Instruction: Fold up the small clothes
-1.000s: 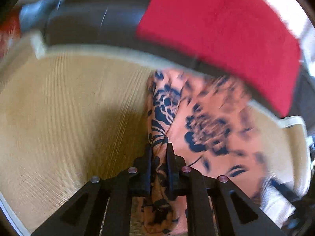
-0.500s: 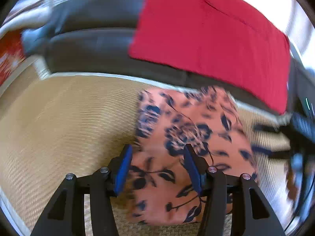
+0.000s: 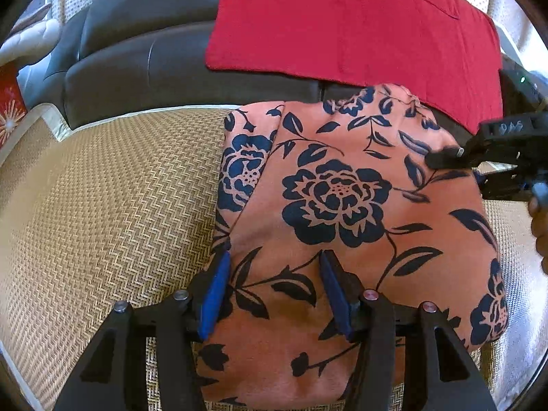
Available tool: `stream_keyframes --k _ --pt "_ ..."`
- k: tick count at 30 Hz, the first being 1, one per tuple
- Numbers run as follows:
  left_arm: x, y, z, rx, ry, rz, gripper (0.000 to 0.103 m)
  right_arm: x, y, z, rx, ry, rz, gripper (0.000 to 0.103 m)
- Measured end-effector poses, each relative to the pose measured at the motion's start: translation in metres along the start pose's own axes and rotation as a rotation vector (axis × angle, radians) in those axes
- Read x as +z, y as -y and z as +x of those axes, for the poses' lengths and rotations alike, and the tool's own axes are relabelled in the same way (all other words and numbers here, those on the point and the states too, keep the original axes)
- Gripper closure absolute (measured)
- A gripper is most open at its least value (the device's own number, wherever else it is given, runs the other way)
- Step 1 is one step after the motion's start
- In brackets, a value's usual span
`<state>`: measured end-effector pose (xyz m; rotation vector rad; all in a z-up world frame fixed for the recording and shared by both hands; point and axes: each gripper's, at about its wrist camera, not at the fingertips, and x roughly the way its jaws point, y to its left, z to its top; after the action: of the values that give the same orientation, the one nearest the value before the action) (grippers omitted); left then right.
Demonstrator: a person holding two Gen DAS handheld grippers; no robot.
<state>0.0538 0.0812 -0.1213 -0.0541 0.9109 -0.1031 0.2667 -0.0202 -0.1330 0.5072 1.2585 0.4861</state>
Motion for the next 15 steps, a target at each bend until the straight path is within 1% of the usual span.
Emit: stream_keyframes --k 1,2,3,4,5,7,9,10,12,13,14,15 --pt "0.0 0.0 0.001 0.001 0.0 0.0 0.047 0.0 0.006 0.01 -0.027 -0.025 0.02 0.067" --pt "-0.001 0.001 0.001 0.012 0.001 0.009 0.047 0.003 0.024 0.027 0.0 -0.073 0.095 0.062" --pt "-0.002 0.0 -0.004 0.016 -0.003 0.014 0.047 0.006 0.029 0.026 0.05 -0.057 0.131 0.06" --pt "-0.001 -0.001 -0.005 0.01 -0.007 0.009 0.047 0.007 0.028 0.022 0.078 -0.055 0.14 0.049" --pt "-0.001 -0.003 -0.005 -0.001 -0.01 -0.001 0.047 0.006 0.023 0.017 0.086 -0.049 0.123 0.035" --pt "-0.001 -0.007 -0.005 -0.016 -0.011 -0.013 0.047 -0.002 0.015 0.006 0.135 -0.045 0.077 0.02" --pt "0.001 -0.008 -0.005 -0.012 -0.01 -0.014 0.047 -0.018 0.018 -0.006 0.156 -0.037 0.105 0.019" --pt "0.002 -0.008 -0.008 -0.01 -0.01 -0.015 0.046 -0.026 0.02 -0.006 0.178 -0.047 0.119 0.017" --pt "0.005 -0.009 -0.007 -0.011 -0.011 -0.018 0.046 -0.041 0.023 -0.001 0.208 -0.079 0.133 0.017" --pt "0.005 -0.009 -0.006 -0.011 -0.011 -0.014 0.046 -0.045 0.021 0.002 0.196 -0.078 0.109 0.025" --pt "0.005 -0.009 -0.005 -0.013 -0.012 -0.012 0.046 -0.046 0.014 0.005 0.128 -0.086 0.051 0.051" --pt "0.005 -0.008 -0.007 -0.016 -0.015 -0.011 0.046 -0.047 0.011 0.008 0.084 -0.09 0.022 0.061"
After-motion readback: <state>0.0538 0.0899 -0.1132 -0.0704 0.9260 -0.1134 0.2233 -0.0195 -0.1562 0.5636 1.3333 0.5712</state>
